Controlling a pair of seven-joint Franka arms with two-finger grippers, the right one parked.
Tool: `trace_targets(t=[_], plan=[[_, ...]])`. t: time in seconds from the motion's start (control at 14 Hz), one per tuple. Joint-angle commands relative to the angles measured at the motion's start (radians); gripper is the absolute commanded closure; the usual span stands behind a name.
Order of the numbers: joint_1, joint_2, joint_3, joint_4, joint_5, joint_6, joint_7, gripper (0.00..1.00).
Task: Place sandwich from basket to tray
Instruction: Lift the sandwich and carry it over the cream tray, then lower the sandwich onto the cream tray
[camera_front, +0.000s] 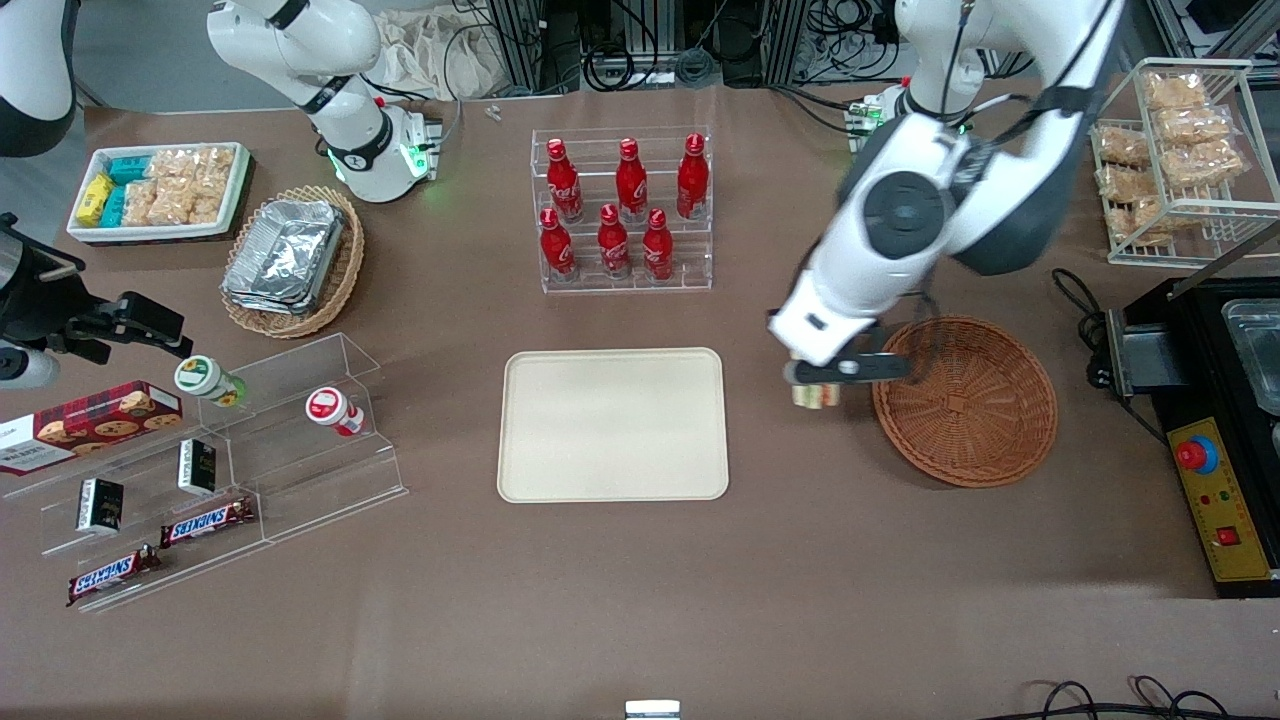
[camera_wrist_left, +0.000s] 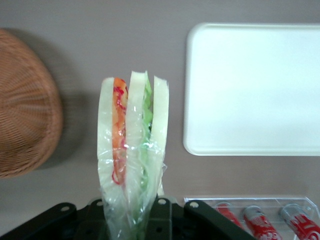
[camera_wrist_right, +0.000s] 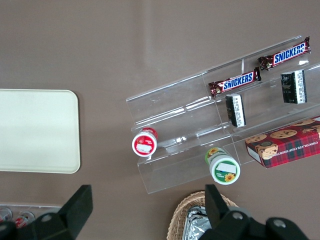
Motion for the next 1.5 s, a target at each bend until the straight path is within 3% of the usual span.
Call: trace_targets(t=[0.0,0.43,0.93,1.0,1.07,1.29,1.43], plan=[[-0.103,0.178,0.005,0.151,0.072,0.014,-0.03,1.0],[-0.16,0.406,0.008,0.165,0.17,0.201,-0.044,1.0],[-0.16,0.488,0.014,0.171,0.173,0.313,-0.055,1.0],[-0.16,0.491,0.014,0.171,0.175,0.315,-0.061,0.23],[-0.162,0.494,0.014,0.171,0.179,0.316,-0.067,0.0],[-0.162,0.471,0.013,0.171,0.193,0.312,-0.145,0.0],[-0.148,0.378,0.014,0.169,0.185,0.3,-0.173,0.0]])
